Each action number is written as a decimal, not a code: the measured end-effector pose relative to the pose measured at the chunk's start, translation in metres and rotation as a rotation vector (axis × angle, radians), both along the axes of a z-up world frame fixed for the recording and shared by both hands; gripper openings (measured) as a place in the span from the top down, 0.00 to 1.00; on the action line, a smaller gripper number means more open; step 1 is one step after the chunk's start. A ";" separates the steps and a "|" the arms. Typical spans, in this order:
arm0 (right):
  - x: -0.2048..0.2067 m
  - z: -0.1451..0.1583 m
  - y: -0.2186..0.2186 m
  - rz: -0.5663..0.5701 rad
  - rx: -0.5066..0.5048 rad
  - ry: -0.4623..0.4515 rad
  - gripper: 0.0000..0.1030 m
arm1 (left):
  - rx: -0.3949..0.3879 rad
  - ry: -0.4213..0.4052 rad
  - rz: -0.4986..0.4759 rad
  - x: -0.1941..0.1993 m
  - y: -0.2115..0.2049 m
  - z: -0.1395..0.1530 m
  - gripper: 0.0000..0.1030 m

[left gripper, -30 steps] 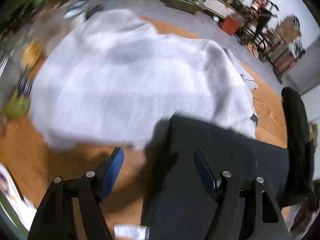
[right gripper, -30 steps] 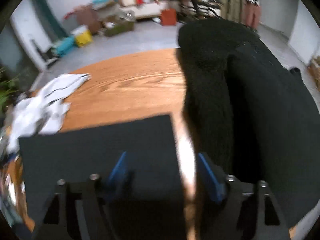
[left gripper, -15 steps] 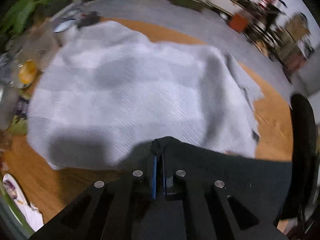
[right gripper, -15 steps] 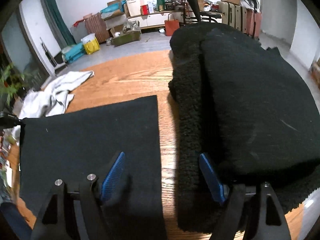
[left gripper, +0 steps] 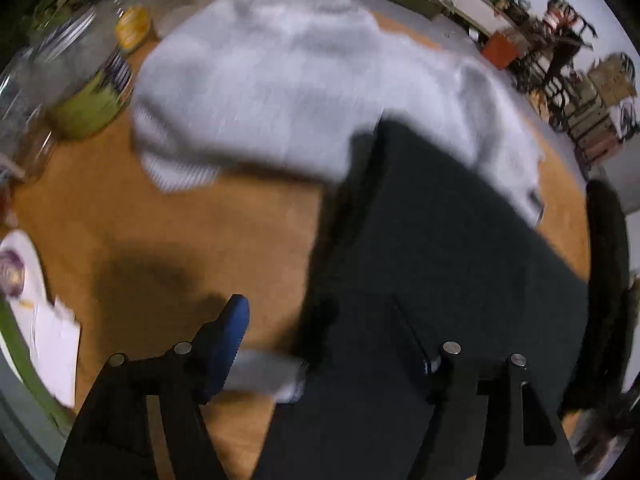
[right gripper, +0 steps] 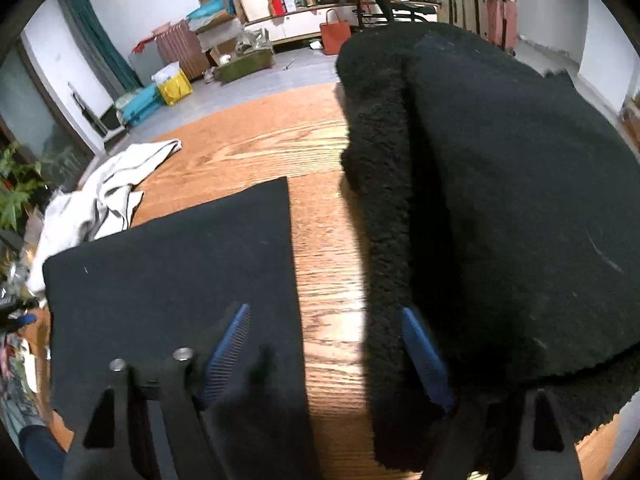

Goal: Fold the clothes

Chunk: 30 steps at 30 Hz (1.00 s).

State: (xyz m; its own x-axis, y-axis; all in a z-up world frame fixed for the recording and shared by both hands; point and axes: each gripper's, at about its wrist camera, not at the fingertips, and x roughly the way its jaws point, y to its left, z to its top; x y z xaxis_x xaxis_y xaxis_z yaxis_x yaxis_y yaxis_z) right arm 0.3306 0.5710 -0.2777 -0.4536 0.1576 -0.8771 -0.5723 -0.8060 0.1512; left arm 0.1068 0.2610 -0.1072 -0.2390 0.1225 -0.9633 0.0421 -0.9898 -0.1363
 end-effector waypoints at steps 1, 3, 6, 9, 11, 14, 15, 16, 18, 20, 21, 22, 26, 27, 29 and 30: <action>-0.004 -0.001 -0.007 0.022 0.001 -0.035 0.66 | -0.007 0.000 -0.011 0.010 -0.003 -0.004 0.31; -0.009 -0.004 -0.023 0.057 0.031 -0.095 0.63 | -0.016 0.000 -0.030 0.029 -0.010 -0.012 0.31; -0.008 -0.016 -0.030 0.052 0.008 -0.171 0.61 | -0.018 0.017 -0.035 0.036 -0.019 -0.013 0.30; -0.006 -0.028 -0.029 0.036 -0.027 -0.209 0.66 | 0.025 0.020 -0.043 0.034 -0.024 -0.012 0.30; -0.007 -0.036 -0.029 0.036 -0.043 -0.234 0.73 | 0.007 0.004 -0.063 0.035 -0.024 -0.014 0.30; -0.009 -0.049 -0.028 0.037 -0.069 -0.263 0.88 | -0.006 -0.004 -0.120 0.040 -0.021 -0.013 0.30; -0.007 -0.051 -0.027 0.033 -0.070 -0.277 0.98 | -0.003 -0.003 -0.135 0.042 -0.022 -0.011 0.30; -0.006 -0.051 -0.025 0.027 -0.067 -0.294 0.98 | 0.001 0.000 -0.141 0.043 -0.023 -0.009 0.30; -0.001 -0.051 -0.022 0.007 -0.061 -0.330 0.99 | 0.010 0.004 -0.147 0.044 -0.027 -0.006 0.30; 0.007 -0.049 -0.021 -0.011 -0.076 -0.342 0.95 | 0.029 0.005 -0.143 0.045 -0.035 -0.002 0.30; 0.012 -0.046 -0.024 -0.004 -0.102 -0.325 0.90 | 0.038 0.004 -0.140 0.046 -0.040 -0.001 0.30; 0.018 -0.041 -0.028 0.005 -0.113 -0.305 0.79 | 0.048 0.002 -0.137 0.047 -0.044 0.000 0.30; 0.044 -0.028 -0.050 0.037 -0.148 -0.256 0.57 | 0.081 -0.017 -0.151 0.059 -0.057 -0.001 0.30; 0.047 -0.030 -0.053 0.038 -0.156 -0.259 0.57 | 0.086 -0.023 -0.155 0.063 -0.060 -0.002 0.30; 0.050 -0.035 -0.058 0.039 -0.150 -0.272 0.57 | 0.098 -0.031 -0.160 0.072 -0.068 -0.003 0.30; 0.050 -0.037 -0.060 0.043 -0.147 -0.277 0.57 | 0.101 -0.033 -0.161 0.076 -0.072 -0.003 0.30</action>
State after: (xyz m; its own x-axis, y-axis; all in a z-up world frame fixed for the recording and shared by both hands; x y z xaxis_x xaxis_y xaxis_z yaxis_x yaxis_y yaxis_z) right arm 0.3810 0.5109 -0.3152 -0.1980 0.0059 -0.9802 -0.5740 -0.8113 0.1111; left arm 0.1826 0.1894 -0.1105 -0.1771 0.2533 -0.9510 -0.1099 -0.9654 -0.2367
